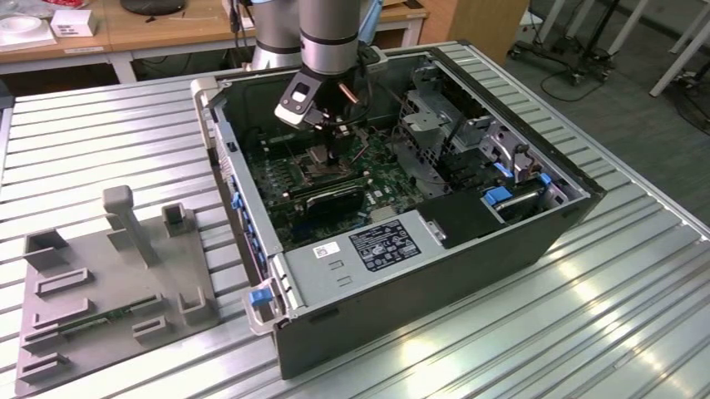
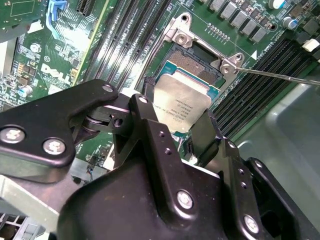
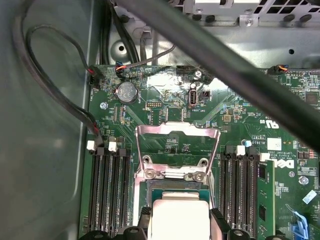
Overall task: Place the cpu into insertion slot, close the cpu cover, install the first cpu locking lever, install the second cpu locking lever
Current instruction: 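Place the cpu into insertion slot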
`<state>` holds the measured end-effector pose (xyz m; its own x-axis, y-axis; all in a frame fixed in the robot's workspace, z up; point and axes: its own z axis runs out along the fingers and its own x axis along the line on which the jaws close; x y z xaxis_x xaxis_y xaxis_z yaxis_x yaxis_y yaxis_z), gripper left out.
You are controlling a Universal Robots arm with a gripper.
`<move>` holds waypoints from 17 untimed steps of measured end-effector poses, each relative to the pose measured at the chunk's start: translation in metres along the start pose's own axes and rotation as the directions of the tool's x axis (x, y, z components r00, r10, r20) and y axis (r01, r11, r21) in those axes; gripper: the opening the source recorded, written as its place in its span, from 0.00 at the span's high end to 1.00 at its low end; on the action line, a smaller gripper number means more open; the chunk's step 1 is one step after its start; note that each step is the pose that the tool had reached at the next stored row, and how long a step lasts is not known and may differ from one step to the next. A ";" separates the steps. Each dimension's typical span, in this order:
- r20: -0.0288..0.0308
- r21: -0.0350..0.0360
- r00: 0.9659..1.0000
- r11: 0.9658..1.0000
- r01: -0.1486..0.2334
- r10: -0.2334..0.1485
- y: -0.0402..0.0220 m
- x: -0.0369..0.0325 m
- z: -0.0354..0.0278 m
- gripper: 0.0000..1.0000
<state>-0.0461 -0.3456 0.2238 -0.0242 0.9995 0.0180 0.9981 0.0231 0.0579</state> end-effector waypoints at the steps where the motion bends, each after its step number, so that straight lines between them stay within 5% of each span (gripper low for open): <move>1: 0.000 0.000 1.000 1.000 0.000 0.000 0.0000 0.0000 0.0002 0.46; 17: 0.000 0.000 1.000 1.000 -0.005 0.005 -0.0002 0.0001 0.0036 0.46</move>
<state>-0.0461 -0.3455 0.2202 -0.0188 0.9997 0.0180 0.9982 0.0177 0.0579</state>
